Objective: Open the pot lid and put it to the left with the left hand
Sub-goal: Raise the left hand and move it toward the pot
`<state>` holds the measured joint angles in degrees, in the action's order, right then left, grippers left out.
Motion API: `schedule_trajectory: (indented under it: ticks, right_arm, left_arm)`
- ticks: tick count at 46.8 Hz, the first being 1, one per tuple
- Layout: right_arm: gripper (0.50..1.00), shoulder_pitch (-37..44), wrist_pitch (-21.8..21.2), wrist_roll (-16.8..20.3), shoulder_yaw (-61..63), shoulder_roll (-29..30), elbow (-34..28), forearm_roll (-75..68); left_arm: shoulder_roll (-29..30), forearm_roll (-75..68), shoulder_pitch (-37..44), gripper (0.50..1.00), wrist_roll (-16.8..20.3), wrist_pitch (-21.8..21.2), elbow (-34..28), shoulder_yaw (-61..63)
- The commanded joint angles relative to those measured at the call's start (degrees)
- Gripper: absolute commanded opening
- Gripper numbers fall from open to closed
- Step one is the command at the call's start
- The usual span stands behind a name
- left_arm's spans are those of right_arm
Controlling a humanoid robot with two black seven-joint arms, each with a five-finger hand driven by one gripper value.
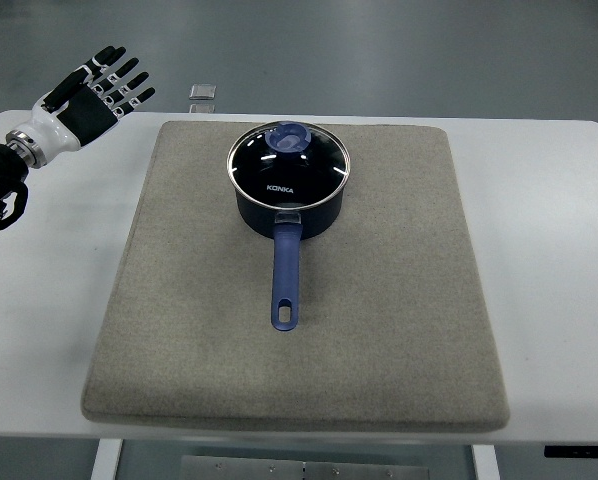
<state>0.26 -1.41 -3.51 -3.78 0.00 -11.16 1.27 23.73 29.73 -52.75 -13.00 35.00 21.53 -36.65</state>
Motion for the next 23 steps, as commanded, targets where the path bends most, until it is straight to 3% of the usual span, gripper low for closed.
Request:
schedule_trajectory:
  ticks: [1, 23]
  right_arm:
    - [0.917, 0.0, 0.0, 0.0, 0.0, 0.0, 0.0, 0.1]
    - [0.917, 0.0, 0.0, 0.0, 0.0, 0.0, 0.0, 0.1]
  left_arm:
    - [-0.1, 0.1, -0.2, 0.992, 0.0, 0.0, 0.0, 0.0]
    - [0.0, -0.1, -1.0, 0.992, -0.1, 0.0, -0.4, 0.1]
